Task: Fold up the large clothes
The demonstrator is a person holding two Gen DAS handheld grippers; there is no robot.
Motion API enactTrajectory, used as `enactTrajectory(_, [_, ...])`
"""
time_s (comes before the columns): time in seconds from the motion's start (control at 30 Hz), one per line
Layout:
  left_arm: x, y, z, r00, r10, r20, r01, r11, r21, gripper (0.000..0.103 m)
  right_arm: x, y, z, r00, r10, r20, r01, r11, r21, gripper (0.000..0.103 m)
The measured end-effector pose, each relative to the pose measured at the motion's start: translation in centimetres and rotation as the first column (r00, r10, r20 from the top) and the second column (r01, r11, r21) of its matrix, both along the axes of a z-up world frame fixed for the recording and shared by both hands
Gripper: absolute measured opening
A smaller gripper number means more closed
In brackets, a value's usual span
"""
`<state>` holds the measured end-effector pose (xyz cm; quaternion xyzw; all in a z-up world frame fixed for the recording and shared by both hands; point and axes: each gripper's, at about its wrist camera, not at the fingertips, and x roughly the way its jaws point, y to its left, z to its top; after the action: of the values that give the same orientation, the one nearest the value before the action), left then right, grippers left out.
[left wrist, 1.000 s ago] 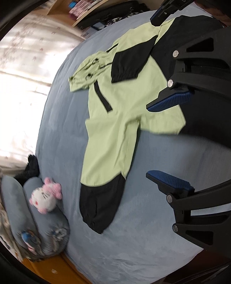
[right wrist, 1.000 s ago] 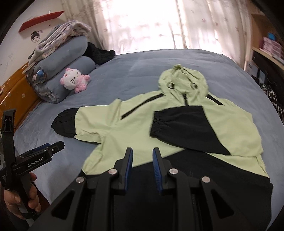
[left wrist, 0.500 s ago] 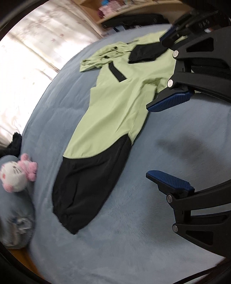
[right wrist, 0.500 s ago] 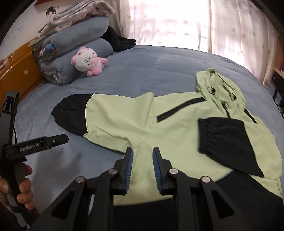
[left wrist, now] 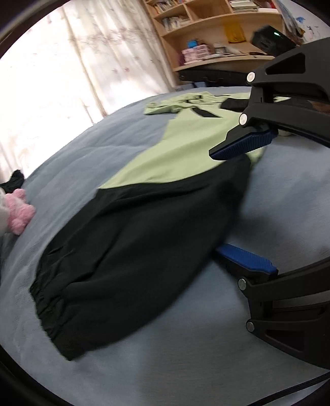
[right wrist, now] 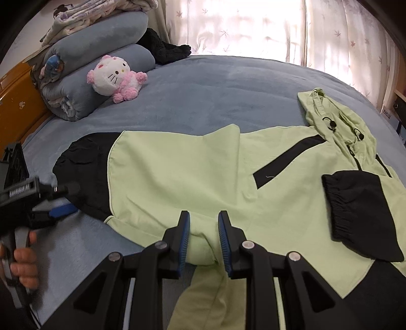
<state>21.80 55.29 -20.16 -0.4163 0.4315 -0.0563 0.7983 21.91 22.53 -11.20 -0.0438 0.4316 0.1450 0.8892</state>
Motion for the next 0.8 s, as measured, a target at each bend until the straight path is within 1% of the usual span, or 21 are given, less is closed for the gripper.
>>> enactTrajectory(0.1, [1.3,1.2,-0.3,0.999,0.046,0.015,-0.046,0.999,0.004,0.065,0.2,-0.1,-0.6,1.0,-0.001,-0.014,0.001,1.0,0.004,0.023])
enactTrajectory(0.13, [1.7,1.4,-0.3,0.998,0.061,0.018,-0.061,0.998,0.009,0.062,0.2,-0.2,-0.7,1.0,-0.003,-0.018,0.003,1.0,0.004,0.023])
enactTrajectory(0.17, [2.1,1.7,-0.3,0.997,0.079,0.019,-0.08,0.996,0.025,0.053,0.2,-0.3,-0.9,1.0,-0.004,-0.022,0.004,1.0,0.005,0.023])
enactTrajectory(0.2, [2.3,1.7,-0.2,0.995,0.094,0.011,-0.095,0.994,0.052,0.046,0.2,-0.5,-1.0,1.0,-0.007,-0.025,0.007,1.0,0.007,0.023])
enactTrajectory(0.27, [2.6,1.6,0.0,0.993,0.116,-0.002,-0.115,0.987,0.113,0.014,0.2,-0.9,-1.0,1.0,-0.01,-0.026,0.011,1.0,0.012,0.023])
enactTrajectory(0.3, [2.6,1.2,0.2,0.993,0.12,-0.007,-0.118,0.983,0.142,0.01,0.2,-1.0,-0.9,1.0,-0.01,-0.027,0.01,1.0,0.015,0.023])
enactTrajectory(0.33, [2.5,1.0,0.5,0.992,0.124,-0.003,-0.121,0.979,0.164,0.009,0.1,-1.3,-0.8,1.0,-0.011,-0.028,0.012,1.0,0.023,0.023])
enactTrajectory(0.37, [2.4,0.3,1.1,0.991,0.13,0.009,-0.129,0.971,0.204,0.006,0.1,-1.6,-0.7,1.0,-0.013,-0.027,0.014,1.0,0.027,0.023])
enactTrajectory(0.43, [1.8,-1.2,3.0,0.989,0.143,0.044,-0.15,0.941,0.305,0.005,-0.2,-2.1,-0.4,0.999,-0.024,-0.023,0.025,0.999,0.031,0.023])
enactTrajectory(0.47, [1.6,-2.7,4.6,0.988,0.132,0.076,-0.15,0.92,0.363,0.005,-0.3,-2.5,-0.1,0.999,-0.031,-0.02,0.032,0.999,0.035,0.023])
enactTrajectory(0.53, [1.2,-5.0,7.1,0.987,0.104,0.122,-0.147,0.894,0.423,0.005,-0.8,-3.6,0.4,0.999,-0.046,-0.014,0.047,0.998,0.051,0.023])
enactTrajectory(0.57, [0.9,-6.8,8.9,0.985,0.076,0.156,-0.14,0.878,0.457,0.005,-1.0,-4.3,0.7,0.998,-0.056,-0.012,0.057,0.997,0.058,0.023])
enactTrajectory(0.63, [0.7,-9.5,11.5,0.979,0.016,0.205,-0.116,0.866,0.486,0.005,-1.8,-6.1,1.4,0.997,-0.079,-0.008,0.079,0.994,0.072,0.023])
enactTrajectory(0.67, [0.7,-11.6,13.3,0.973,-0.03,0.229,-0.09,0.862,0.498,0.005,-2.1,-6.9,1.8,0.996,-0.09,-0.004,0.09,0.993,0.076,0.023])
enactTrajectory(0.73, [0.8,-15.6,15.7,0.962,-0.111,0.25,-0.038,0.851,0.524,0.005,-2.7,-8.8,2.5,0.993,-0.116,0.003,0.116,0.99,0.086,0.023])
enactTrajectory(0.8, [0.5,-19.3,17.6,0.945,-0.184,0.271,0.011,0.845,0.534,0.005,-3.5,-11.7,3.5,0.987,-0.162,0.015,0.159,0.981,0.107,0.023])
